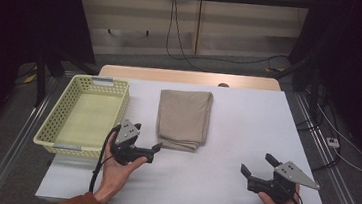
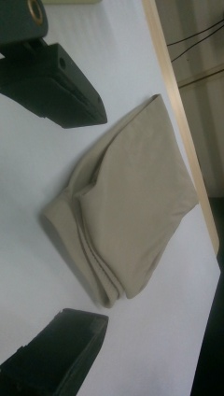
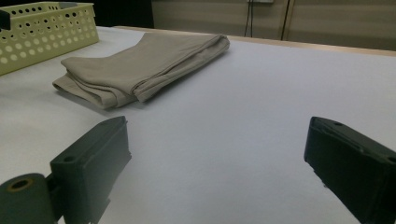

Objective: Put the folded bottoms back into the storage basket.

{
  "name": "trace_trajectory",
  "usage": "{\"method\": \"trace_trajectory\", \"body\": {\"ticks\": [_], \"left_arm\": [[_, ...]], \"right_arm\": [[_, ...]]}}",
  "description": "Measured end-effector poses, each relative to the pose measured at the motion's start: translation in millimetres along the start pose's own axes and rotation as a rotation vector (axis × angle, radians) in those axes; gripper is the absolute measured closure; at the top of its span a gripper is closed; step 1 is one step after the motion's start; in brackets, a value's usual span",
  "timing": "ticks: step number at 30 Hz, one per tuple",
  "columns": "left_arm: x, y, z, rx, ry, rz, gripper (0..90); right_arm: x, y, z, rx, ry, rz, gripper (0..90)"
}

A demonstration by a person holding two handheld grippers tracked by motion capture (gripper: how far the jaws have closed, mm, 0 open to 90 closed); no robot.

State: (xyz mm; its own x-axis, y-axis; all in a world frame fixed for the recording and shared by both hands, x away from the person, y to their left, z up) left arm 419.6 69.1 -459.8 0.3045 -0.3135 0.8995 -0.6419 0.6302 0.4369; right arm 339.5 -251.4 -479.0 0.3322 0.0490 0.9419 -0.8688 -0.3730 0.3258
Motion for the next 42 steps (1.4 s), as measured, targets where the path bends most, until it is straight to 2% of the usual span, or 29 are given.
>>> {"method": "trace_trajectory", "body": {"ticks": [3, 5, 7, 10, 13, 16, 18, 21, 23, 28, 34, 39, 40, 42], "left_arm": [[2.1, -3.9, -4.0, 0.008, 0.007, -0.002, 5.4], [6.3, -11.4, -10.5, 0.013, 0.031, -0.010, 5.4], [11.2, -15.4, -14.3, 0.022, 0.030, 0.006, 5.5], [18.4, -21.7, -15.7, -0.003, 0.061, 0.007, 4.8], [23.5, -26.8, -19.3, 0.010, 0.032, 0.007, 4.7], [26.1, -33.0, -22.5, 0.015, 0.031, -0.011, 4.5], [29.4, -36.3, -26.4, 0.030, 0.025, -0.004, 4.5], [32.0, -40.6, -32.7, 0.056, 0.030, 0.011, 5.8], [30.0, -46.2, -37.9, 0.062, 0.039, -0.016, 5.9], [34.5, -55.8, -45.0, 0.059, 0.067, -0.020, 4.9], [39.6, -69.7, -48.6, 0.054, 0.067, -0.048, 4.8], [45.3, -75.8, -49.9, 0.050, 0.090, -0.040, 5.2], [47.4, -77.7, -51.7, 0.057, 0.082, -0.045, 5.3], [49.0, -80.1, -52.4, 0.054, 0.091, -0.058, 5.3]], "right_arm": [[-0.9, -0.1, 0.1, 0.004, -0.001, -0.002, 6.1], [-0.7, 0.8, 0.6, 0.005, -0.003, 0.001, 6.1], [-1.0, 1.4, 2.3, 0.006, -0.012, 0.001, 6.1], [-1.8, 1.1, 3.8, 0.004, -0.016, -0.002, 6.3], [-2.3, 0.6, 4.1, 0.000, -0.015, -0.004, 6.3], [-2.4, 0.9, 4.0, -0.002, -0.015, -0.004, 6.4], [-2.7, 0.4, 4.6, -0.006, -0.015, -0.007, 6.8], [-3.2, 0.2, 5.0, -0.011, -0.020, -0.012, 6.9], [-3.0, 0.5, 5.2, -0.012, -0.016, -0.010, 6.9], [-3.5, 0.3, 4.9, -0.009, -0.016, -0.012, 7.3], [-3.8, 1.8, 5.9, -0.009, -0.020, -0.010, 7.4], [-4.4, 2.3, 5.0, -0.008, -0.011, -0.014, 7.6], [-4.3, 2.2, 5.2, -0.009, -0.014, -0.013, 7.5], [-4.5, 2.0, 5.8, -0.010, -0.023, -0.014, 7.1]]}}
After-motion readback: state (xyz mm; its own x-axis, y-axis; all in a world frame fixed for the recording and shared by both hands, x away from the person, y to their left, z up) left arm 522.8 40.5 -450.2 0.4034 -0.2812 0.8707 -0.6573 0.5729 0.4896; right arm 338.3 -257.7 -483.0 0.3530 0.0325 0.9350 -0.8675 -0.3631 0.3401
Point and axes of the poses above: each handheld gripper's, and its own axes: y roughly backward along the jaws, x roughly out of its top, z roughly to its right, the point moved 10 cm from there along -y, roughly forward along the jaws, and after that the axes turned 1 degree about -y, right-handed, at the moved point
